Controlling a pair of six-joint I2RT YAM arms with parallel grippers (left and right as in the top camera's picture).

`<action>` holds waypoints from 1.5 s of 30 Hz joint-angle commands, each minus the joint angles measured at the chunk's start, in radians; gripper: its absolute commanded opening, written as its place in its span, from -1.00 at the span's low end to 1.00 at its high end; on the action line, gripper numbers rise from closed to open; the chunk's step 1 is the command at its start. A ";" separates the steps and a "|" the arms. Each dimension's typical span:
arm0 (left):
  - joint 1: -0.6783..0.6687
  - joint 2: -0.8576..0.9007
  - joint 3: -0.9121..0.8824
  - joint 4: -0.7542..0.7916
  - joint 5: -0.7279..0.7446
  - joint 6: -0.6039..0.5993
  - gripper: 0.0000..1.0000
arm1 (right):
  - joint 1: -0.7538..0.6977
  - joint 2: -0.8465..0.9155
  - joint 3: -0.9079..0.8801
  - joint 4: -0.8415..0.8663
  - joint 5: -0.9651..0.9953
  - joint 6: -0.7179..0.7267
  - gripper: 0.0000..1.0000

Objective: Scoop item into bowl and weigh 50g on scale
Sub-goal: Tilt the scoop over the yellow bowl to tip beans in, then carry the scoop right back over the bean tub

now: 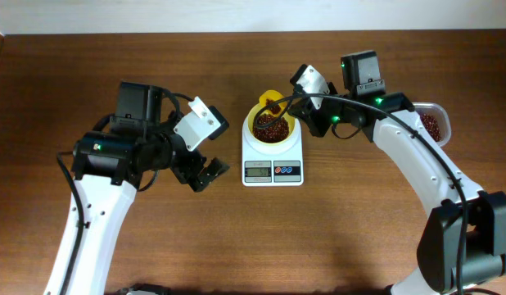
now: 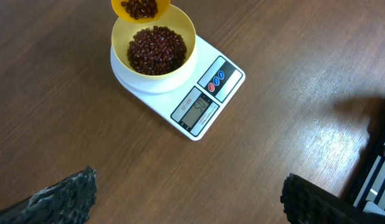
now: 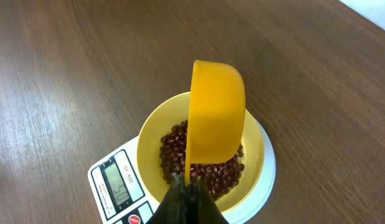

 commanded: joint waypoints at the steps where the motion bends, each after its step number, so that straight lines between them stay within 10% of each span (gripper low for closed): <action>1: 0.003 0.005 -0.003 -0.002 0.000 0.016 0.97 | 0.004 -0.026 0.019 -0.008 0.001 0.010 -0.92; 45: 0.003 0.005 -0.003 -0.002 0.000 0.016 0.97 | -0.268 -0.026 0.019 0.057 -0.300 0.395 -0.92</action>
